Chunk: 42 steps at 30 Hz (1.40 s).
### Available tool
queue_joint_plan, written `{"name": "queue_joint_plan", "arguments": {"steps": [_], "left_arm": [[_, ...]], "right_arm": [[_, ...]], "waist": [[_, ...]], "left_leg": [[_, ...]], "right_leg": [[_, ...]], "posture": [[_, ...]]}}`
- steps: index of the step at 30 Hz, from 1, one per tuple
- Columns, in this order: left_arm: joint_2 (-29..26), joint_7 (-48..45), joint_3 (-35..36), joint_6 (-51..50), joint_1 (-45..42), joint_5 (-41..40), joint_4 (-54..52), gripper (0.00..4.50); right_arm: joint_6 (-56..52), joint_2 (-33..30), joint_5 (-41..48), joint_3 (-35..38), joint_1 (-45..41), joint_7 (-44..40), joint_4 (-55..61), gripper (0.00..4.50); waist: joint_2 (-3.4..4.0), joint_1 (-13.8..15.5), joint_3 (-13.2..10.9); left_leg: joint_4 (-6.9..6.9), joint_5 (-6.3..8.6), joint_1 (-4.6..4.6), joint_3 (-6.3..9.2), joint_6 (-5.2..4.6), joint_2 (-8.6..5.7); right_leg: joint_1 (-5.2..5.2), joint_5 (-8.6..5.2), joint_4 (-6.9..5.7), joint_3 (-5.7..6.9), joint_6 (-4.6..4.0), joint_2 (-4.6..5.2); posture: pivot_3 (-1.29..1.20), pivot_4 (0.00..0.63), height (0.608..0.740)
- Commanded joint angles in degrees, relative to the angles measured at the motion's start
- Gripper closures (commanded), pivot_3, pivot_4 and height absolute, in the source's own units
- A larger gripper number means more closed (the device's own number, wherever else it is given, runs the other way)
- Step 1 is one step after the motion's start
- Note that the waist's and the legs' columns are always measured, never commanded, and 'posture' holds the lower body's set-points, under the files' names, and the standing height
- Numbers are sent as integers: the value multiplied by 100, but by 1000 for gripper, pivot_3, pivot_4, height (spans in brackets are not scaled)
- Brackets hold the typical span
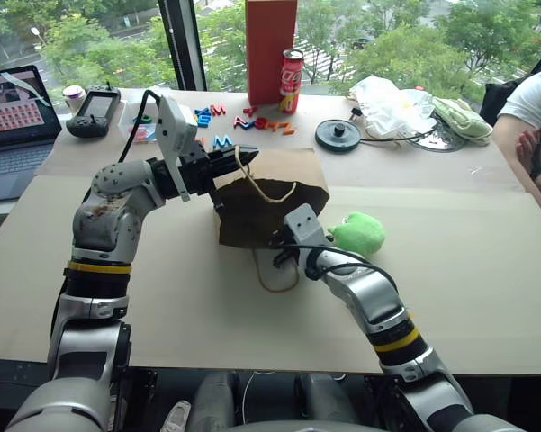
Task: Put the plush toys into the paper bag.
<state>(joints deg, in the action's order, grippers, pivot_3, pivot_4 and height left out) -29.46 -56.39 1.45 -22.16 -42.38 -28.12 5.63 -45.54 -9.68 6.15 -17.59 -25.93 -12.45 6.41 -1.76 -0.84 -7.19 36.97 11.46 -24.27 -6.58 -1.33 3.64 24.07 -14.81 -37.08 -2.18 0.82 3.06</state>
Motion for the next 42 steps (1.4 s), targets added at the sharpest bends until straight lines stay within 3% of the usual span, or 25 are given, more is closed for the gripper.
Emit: {"name": "queue_joint_plan", "arguments": {"steps": [1, 9, 10, 11, 19, 22, 28, 39, 40, 42], "left_arm": [[-19, 37, 83, 28, -19, -16, -272, 4431], [-5, 55, 74, 99, 8, 42, -191, 4431], [-4, 56, 72, 100, 11, 45, -192, 4431], [-4, 56, 70, 104, 14, 50, -193, 4431], [-9, 16, 71, 154, 56, 106, -166, 4431], [8, 13, 56, 151, 58, 101, -174, 4431], [33, -6, 29, 171, -1, 121, -114, 4431], [55, -5, 42, 193, -57, 145, -69, 4431], [57, -3, 43, 196, -61, 147, -63, 4431], [61, -2, 42, 198, -67, 151, -54, 4431]], "right_arm": [[-208, 218, 446, 678, 51, -16, 792, 4408], [-1027, 181, 1047, 1342, 517, -94, 2151, 4408], [-1094, 184, 1085, 1393, 547, -74, 2239, 3889], [-1201, 175, 1155, 1523, 592, -58, 2402, 3757], [-1863, -156, 1491, 3093, 625, 232, 3109, 1026], [-2056, -439, 1291, 3185, 706, 439, 2988, 41], [-2310, -448, 919, 2660, 958, 844, 2489, 41], [-2339, -175, 784, 2563, 990, 997, 2206, 41], [-2327, -238, 743, 2513, 990, 995, 2209, 545], [-2284, -326, 681, 2436, 990, 987, 2211, 1058]], "waist": [[0, 3, 0], [0, 8, 0], [0, 8, 0], [0, 8, 0], [0, 9, 0], [0, 8, 0], [0, -24, 0], [0, -15, 0], [0, -17, 0], [0, -16, 0]], "left_leg": [[0, 0, -1, 1, 0, 0], [-7, 1, -1, 5, 0, 0], [-7, 0, -2, 5, 0, 0], [-7, 0, -2, 5, 0, 0], [-7, 0, -2, 5, 1, -1], [-7, 0, -1, 4, 1, -2], [-11, 0, 1, 4, 1, 0], [-10, 0, 2, 5, 1, -1], [-10, 0, 1, 6, 1, -2], [-10, 0, 1, 6, 1, -2]], "right_leg": [[1, 0, 0, 0, 0, 0], [1, 0, 3, 1, 0, 1], [2, 0, 3, 0, 0, 1], [2, 0, 3, 1, 0, 1], [0, 0, 5, 0, 0, 2], [0, 0, 7, 0, 0, 2], [2, 0, 7, -6, 0, -3], [1, -1, 8, -10, 0, -2], [1, -1, 8, -10, 0, -2], [1, -1, 8, -10, 0, -2]], "posture": [[0, 150, 740], [0, 150, 740], [0, 150, 740], [0, 150, 740], [0, 150, 740], [0, 150, 740], [0, 150, 740], [0, 150, 740], [0, 150, 740], [0, 150, 740]]}}
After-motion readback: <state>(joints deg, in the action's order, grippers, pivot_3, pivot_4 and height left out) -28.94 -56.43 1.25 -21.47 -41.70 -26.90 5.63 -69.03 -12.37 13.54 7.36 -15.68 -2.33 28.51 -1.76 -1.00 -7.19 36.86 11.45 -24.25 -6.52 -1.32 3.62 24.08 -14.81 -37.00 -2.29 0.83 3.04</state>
